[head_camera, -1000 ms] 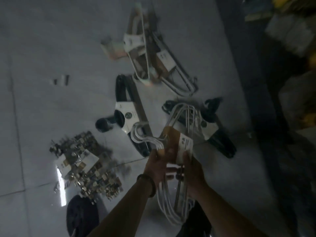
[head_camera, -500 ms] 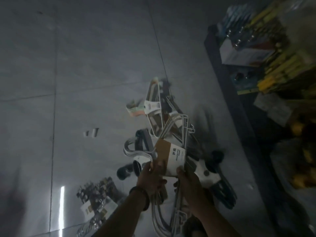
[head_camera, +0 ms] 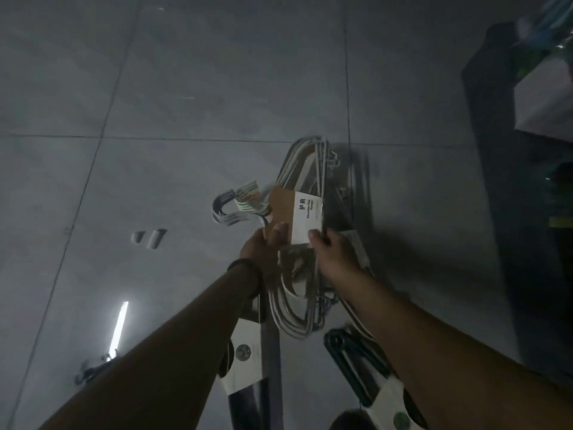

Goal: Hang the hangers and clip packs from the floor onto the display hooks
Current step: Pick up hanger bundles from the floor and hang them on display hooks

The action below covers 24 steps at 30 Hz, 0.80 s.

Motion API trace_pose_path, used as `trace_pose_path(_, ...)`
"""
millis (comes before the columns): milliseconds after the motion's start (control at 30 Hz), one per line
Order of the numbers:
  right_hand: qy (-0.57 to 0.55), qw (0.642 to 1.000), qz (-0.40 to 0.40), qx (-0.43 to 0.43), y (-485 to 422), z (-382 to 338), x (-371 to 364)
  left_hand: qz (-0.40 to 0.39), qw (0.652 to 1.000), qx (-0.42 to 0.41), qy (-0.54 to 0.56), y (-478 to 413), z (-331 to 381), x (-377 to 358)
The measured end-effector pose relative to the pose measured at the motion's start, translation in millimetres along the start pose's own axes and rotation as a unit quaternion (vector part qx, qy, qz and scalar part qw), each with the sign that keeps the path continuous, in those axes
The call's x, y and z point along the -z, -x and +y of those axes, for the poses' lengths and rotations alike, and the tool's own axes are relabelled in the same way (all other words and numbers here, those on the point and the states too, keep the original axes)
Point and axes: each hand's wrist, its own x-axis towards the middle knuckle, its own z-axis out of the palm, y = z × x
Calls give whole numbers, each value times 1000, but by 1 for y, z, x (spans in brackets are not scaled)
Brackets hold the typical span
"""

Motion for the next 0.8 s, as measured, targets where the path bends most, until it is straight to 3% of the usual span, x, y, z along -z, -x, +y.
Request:
trace_pose_path(100,37,998,-47,-31,-18,9,-12,-20,1000,-9,-13,-21,-9,-4)
trace_pose_path(200,5,996,-75,-48,-22,13,-20,-46,990,-14,135,-22,-15,-12)
trace_pose_path(333,-47,984,-139,-100,-26,6,-24,-135,933,113,313,-18,-13,-14)
trace_pose_path(433,-33,989,-84,-113,-21,6,-15,-164,936,98,295,-9,-14,-14)
trace_pose_path(600,-103,974,-131,-154,11,11,-1,-114,965,57,229,11,-19,-10)
trace_pose_path(700,-95,979,-111,-139,42,8,2,-216,924,98,300,39,-12,2)
trace_pose_path(800,-135,982,-93,-89,81,0,12,-240,912,101,316,71,-8,18)
